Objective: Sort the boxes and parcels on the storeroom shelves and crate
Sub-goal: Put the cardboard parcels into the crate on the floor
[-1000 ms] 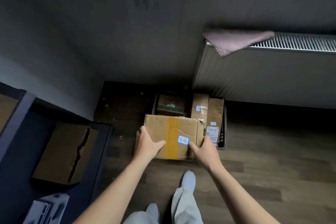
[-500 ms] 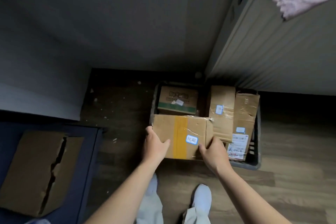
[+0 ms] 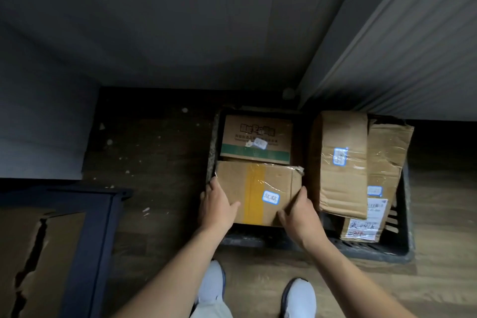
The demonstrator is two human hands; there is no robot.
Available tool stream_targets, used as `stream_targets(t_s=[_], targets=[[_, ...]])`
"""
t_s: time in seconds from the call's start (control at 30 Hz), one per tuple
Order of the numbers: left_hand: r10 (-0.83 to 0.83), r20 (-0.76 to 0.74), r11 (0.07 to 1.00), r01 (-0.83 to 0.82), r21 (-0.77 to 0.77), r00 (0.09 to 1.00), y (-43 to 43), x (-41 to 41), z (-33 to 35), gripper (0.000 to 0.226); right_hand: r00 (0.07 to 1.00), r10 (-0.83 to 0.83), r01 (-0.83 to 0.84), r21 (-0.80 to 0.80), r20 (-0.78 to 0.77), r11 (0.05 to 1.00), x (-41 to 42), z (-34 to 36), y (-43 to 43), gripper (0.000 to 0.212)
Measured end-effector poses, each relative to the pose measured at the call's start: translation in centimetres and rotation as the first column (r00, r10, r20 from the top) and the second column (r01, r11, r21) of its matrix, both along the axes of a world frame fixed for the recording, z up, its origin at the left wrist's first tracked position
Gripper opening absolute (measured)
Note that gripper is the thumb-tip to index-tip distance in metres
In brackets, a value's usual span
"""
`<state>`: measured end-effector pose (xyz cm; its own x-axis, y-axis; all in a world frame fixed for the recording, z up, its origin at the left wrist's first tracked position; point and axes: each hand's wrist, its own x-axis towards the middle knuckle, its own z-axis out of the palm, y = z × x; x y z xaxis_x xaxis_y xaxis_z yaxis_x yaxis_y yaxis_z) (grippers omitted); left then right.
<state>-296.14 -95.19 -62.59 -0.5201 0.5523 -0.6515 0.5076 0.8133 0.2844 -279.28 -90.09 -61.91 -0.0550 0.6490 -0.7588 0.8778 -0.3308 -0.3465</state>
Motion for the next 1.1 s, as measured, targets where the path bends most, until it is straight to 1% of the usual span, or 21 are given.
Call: stream_targets(t_s=[0.1, 0.17, 0.23, 0.33, 0.4, 0.5, 0.67, 0.73, 0.8, 0.87, 0.93, 1.0, 1.1], targets=[[0.006, 0.0, 1.0, -0.006, 0.01, 1.0, -0.1, -0.1, -0.6, 0.085, 1.0, 0.003, -0.003, 0.029, 0.011, 1.0, -0.5, -0.1, -0.2, 0.074], [-0.036, -0.016, 0.999, 0.036, 0.013, 0.999, -0.4, 0.0, -0.1, 0.09, 1.0, 0.008, -0.009, 0.045, 0.012, 0.999, -0.7, 0.2, -0.1, 0.076], [-0.071, -0.033, 0.997, 0.072, 0.022, 0.997, -1.0, 0.2, 1.0, 0.095, 0.999, 0.032, -0.033, 0.055, 0.009, 0.998, -1.0, 1.2, -0.1, 0.077], [-0.064, -0.007, 0.997, 0.064, 0.046, 0.998, -1.3, 0.4, 3.7, 0.091, 0.997, 0.071, -0.068, 0.081, -0.028, 0.994, -1.5, 4.0, -0.2, 0.074], [-0.048, 0.008, 0.996, 0.047, 0.071, 0.999, -1.2, 0.2, 6.0, 0.086, 0.992, 0.112, -0.108, 0.09, -0.05, 0.99, -2.1, 6.8, 0.0, 0.073], [-0.002, 0.04, 0.993, -0.003, 0.116, 0.999, -0.8, -0.4, 10.4, 0.077, 0.981, 0.181, -0.174, 0.094, -0.071, 0.98, -3.5, 11.9, 0.4, 0.065], [0.068, 0.137, 0.965, -0.1, 0.243, 0.988, -0.7, -1.9, 20.5, 0.054, 0.961, 0.148, -0.117, 0.143, -0.234, 0.983, -6.8, 22.1, 0.6, 0.052], [0.124, 0.191, 0.946, -0.175, 0.275, 0.974, -1.6, -2.7, 24.9, 0.049, 0.949, 0.116, -0.077, 0.142, -0.294, 0.987, -8.3, 26.5, -0.1, 0.048], [0.211, 0.232, 0.906, -0.279, 0.318, 0.95, -2.4, -4.0, 29.3, 0.046, 0.917, 0.092, -0.045, 0.129, -0.387, 0.991, -9.9, 30.8, -1.0, 0.046], [0.304, 0.245, 0.859, -0.376, 0.347, 0.921, -3.7, -5.2, 33.8, 0.044, 0.876, 0.114, -0.073, 0.105, -0.469, 0.992, -11.2, 35.2, -2.1, 0.044], [0.382, 0.228, 0.807, -0.443, 0.391, 0.896, -5.9, -6.1, 38.5, 0.042, 0.827, 0.199, -0.16, 0.12, -0.526, 0.98, -12.4, 39.9, -3.5, 0.043], [0.424, 0.206, 0.775, -0.471, 0.421, 0.882, -7.6, -6.5, 42.0, 0.041, 0.768, 0.272, -0.223, 0.156, -0.58, 0.962, -13.4, 43.1, -4.5, 0.043], [0.556, 0.153, 0.668, -0.548, 0.503, 0.817, -11.6, -5.9, 48.9, 0.039, 0.659, 0.371, -0.317, 0.205, -0.654, 0.926, -13.9, 48.8, -6.9, 0.04]])
